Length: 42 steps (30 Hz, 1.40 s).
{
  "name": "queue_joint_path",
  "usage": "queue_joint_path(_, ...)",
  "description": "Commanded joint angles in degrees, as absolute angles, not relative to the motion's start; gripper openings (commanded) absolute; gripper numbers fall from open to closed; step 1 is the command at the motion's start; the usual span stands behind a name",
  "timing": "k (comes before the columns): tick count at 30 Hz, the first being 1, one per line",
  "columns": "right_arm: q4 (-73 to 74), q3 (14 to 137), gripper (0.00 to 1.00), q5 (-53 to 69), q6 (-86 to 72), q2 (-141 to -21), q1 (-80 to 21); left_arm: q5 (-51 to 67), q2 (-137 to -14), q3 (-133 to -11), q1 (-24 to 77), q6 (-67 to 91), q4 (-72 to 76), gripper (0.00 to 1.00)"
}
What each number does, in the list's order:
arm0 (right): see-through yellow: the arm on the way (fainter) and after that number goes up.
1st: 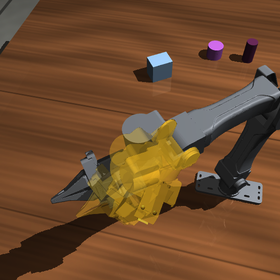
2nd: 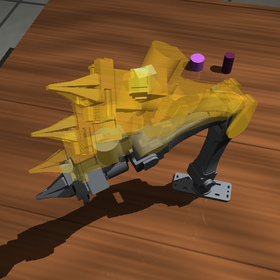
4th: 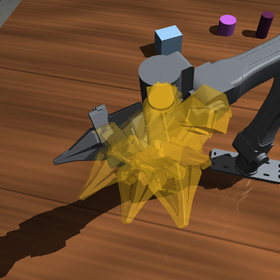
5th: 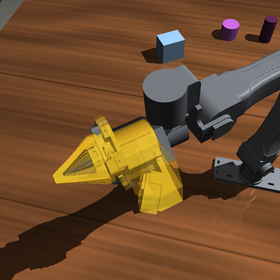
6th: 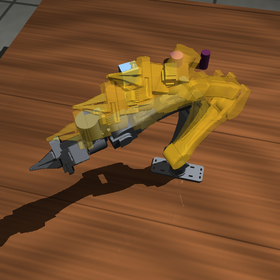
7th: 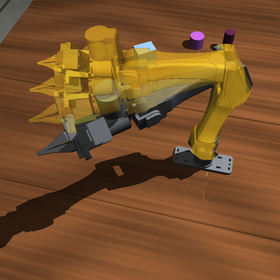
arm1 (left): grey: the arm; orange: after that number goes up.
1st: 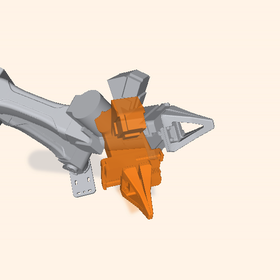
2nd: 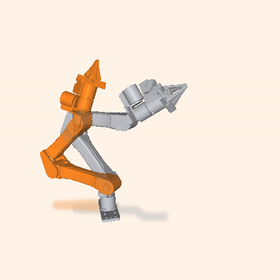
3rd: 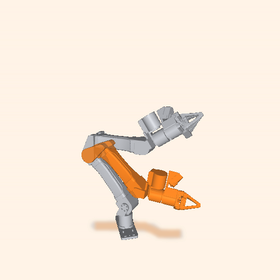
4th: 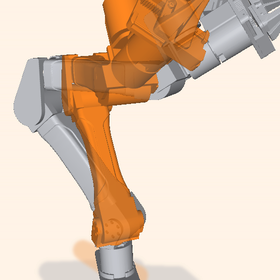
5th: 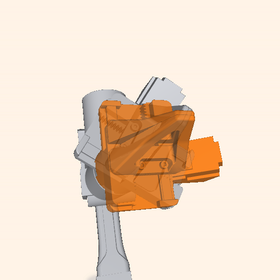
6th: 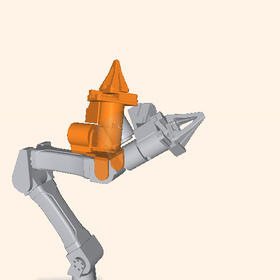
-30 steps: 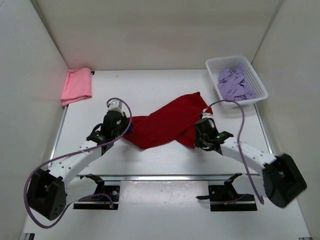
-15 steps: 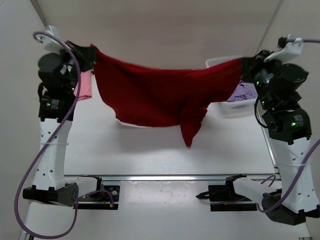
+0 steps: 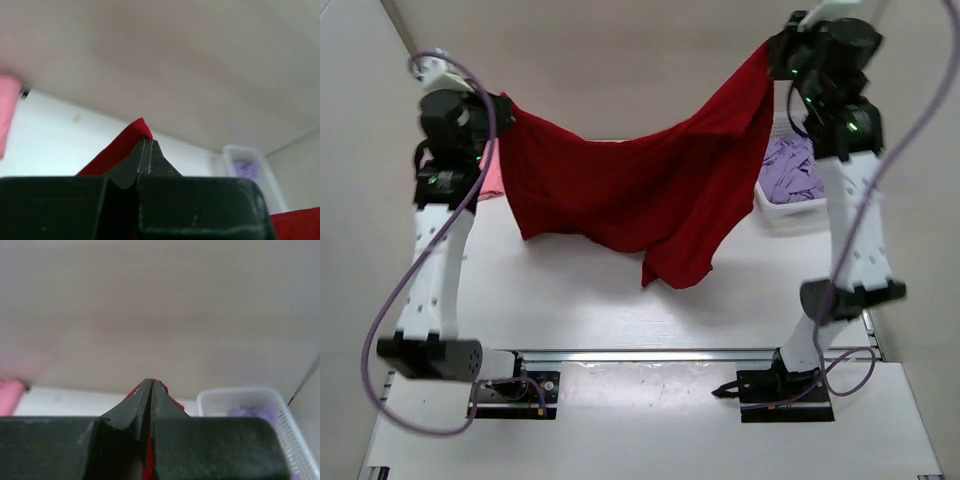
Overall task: Fold and stack the t-shirts
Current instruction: Flatten out the tshirt
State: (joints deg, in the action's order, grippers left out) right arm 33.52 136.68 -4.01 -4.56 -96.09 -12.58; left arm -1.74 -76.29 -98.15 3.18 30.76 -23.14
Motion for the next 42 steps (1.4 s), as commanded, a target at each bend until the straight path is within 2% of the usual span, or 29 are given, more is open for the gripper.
queue_joint_path(1,36.6,140.9,0.00,5.5,-5.5,-108.9,-10.0,-6.2,-84.6,-92.9,3.0,28.8,-22.9,0.00)
queue_joint_path(3,33.7,142.6,0.00,7.9,-6.8,-113.1,-9.2,-6.1,-89.2,-93.9,3.0,28.6,-22.6,0.00)
queue_joint_path(5,31.3,145.3,0.00,7.5,-7.3,-116.5,-8.9,-3.1,-95.9,-99.9,2.2,30.2,-23.8,0.00)
queue_joint_path(8,25.5,146.9,0.00,5.8,-7.8,-115.6,-8.7,0.7,-99.6,-106.8,2.2,32.3,-23.9,0.00)
queue_joint_path(14,11.9,145.4,0.00,4.0,-9.3,-103.7,-7.5,3.1,-93.9,-117.5,-2.2,36.0,-21.2,0.00)
queue_joint_path(19,14.0,137.7,0.00,4.0,-7.4,-95.0,-5.7,0.8,-88.0,-116.0,-4.8,34.2,-18.7,0.00)
queue_joint_path(23,13.5,117.6,0.00,4.7,-8.5,-85.5,-3.3,-3.1,-83.5,-104.4,-3.6,31.2,-15.0,0.00)
queue_joint_path(25,11.2,101.0,0.01,3.8,-9.3,-79.0,-2.1,-4.3,-80.6,-96.6,-3.4,30.2,-13.3,0.00)
queue_joint_path(26,9.4,96.5,0.00,4.3,-9.8,-76.6,-1.8,-5.0,-80.0,-94.5,-3.0,29.8,-12.7,0.00)
queue_joint_path(29,6.0,71.5,0.00,5.7,-14.4,-68.6,-0.5,-7.8,-72.5,-81.3,-0.6,27.4,-9.8,0.00)
queue_joint_path(31,6.0,61.2,0.00,5.4,-15.4,-64.0,-1.7,-9.9,-68.0,-68.4,1.3,26.4,-8.4,0.00)
queue_joint_path(35,8.7,45.9,0.00,2.5,-17.5,-59.2,-6.8,-8.0,-60.3,-46.8,-2.7,30.3,-8.6,0.00)
queue_joint_path(42,19.7,32.7,0.00,8.3,-23.9,-52.0,-11.7,0.5,-57.0,-28.5,-6.2,36.9,-8.0,0.00)
